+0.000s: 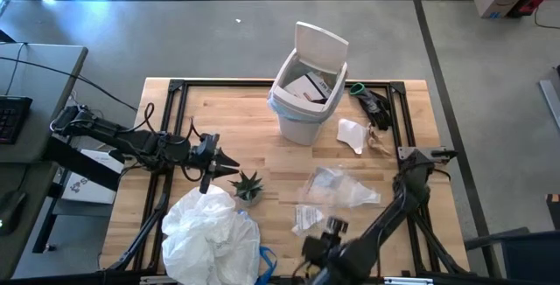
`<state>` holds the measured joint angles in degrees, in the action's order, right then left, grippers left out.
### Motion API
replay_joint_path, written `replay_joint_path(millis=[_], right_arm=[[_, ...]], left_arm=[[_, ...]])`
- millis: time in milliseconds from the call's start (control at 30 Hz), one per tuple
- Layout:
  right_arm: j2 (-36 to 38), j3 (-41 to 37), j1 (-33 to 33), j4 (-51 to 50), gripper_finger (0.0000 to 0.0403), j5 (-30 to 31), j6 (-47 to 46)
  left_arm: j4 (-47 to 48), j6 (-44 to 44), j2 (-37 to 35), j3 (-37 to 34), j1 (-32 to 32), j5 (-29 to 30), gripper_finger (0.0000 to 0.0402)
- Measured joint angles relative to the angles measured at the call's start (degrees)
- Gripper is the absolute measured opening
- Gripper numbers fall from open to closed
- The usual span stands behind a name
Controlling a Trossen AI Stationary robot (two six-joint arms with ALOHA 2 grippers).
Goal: Place trash/remove bag and relplace
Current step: Put the transparent plastic into the trash bin
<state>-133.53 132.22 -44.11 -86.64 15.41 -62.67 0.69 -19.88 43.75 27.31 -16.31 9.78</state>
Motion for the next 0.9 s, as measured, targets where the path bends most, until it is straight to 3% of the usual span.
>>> replay_joint_path(millis=[233, 900], right_arm=[[-6.2, 0.0, -3.3, 8.7, 0.0114, -2.0, -0.4], [-13.3, 0.0, -6.4, 7.1, 0.0114, -1.5, -4.5]], left_arm=[[-1.1, 0.0, 0.0, 0.0, 0.1, 0.3, 0.0080], [-1.0, -1.0, 0.0, 0.0, 0.1, 0.9, 0.0080]])
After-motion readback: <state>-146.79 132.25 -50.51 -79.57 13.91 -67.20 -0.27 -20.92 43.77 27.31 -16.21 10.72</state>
